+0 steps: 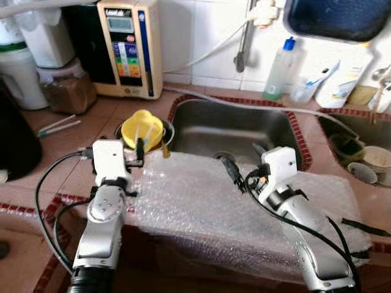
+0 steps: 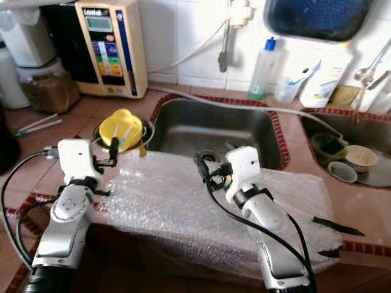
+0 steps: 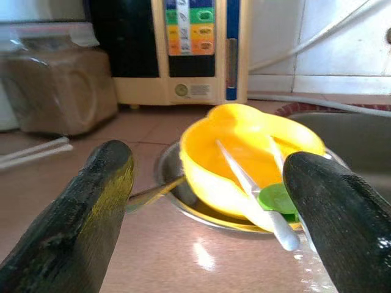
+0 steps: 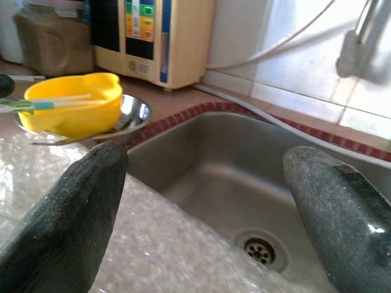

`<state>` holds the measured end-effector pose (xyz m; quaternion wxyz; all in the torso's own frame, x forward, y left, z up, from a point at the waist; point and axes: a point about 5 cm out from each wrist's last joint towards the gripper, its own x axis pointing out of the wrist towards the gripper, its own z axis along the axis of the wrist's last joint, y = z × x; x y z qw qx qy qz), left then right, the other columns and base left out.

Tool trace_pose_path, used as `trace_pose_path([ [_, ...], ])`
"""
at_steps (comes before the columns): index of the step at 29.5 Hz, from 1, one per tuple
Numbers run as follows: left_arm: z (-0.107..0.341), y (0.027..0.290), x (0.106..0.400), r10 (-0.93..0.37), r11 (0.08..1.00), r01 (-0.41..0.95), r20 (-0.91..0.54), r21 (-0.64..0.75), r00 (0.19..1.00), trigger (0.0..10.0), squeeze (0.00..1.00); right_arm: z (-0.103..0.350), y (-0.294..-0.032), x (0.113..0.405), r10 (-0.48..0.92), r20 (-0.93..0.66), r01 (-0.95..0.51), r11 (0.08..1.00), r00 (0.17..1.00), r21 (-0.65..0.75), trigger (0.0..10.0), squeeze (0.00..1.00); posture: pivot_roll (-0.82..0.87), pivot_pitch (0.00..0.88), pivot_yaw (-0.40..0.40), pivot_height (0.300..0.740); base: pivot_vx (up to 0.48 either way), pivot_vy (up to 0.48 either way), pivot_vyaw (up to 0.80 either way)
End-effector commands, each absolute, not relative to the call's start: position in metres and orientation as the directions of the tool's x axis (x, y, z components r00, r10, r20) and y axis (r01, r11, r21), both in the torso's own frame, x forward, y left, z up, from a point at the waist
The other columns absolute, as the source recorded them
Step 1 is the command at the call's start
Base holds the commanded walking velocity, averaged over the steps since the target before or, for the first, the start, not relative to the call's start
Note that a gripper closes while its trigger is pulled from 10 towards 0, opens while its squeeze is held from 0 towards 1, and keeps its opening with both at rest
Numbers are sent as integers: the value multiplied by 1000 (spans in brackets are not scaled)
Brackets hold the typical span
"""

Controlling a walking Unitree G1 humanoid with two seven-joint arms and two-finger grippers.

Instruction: Kitchen organization

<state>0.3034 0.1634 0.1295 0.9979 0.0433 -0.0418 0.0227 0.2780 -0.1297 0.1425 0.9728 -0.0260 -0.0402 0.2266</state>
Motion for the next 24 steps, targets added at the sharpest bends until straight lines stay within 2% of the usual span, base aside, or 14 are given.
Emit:
trace_pose_path([
  [1, 131, 157, 303, 3, 995, -13, 96, 99, 995, 10000, 0, 148, -132, 279, 435, 78, -430, 900, 897, -78, 10000, 0, -3, 0, -7, 740, 0, 0, 0],
  [9, 129, 153, 302, -28, 996, 21, 83, 82, 996, 10000, 0, 147, -132, 280, 429, 75, -423, 902, 900, -86, 10000, 0, -4, 0, -5, 740, 0, -76, 0],
  [19, 128, 155, 302, -27, 996, 21, 76, 85, 997, 10000, 0, 148, -137, 286, 352, 64, -351, 936, 934, -26, 10000, 0, 2, 0, 0, 740, 0, -462, 0],
  [24, 130, 156, 302, -22, 996, 15, 86, 84, 996, 10000, 0, 150, -135, 288, 338, 74, -332, 939, 938, -86, 10000, 0, 3, 0, 0, 740, 0, -370, 0],
])
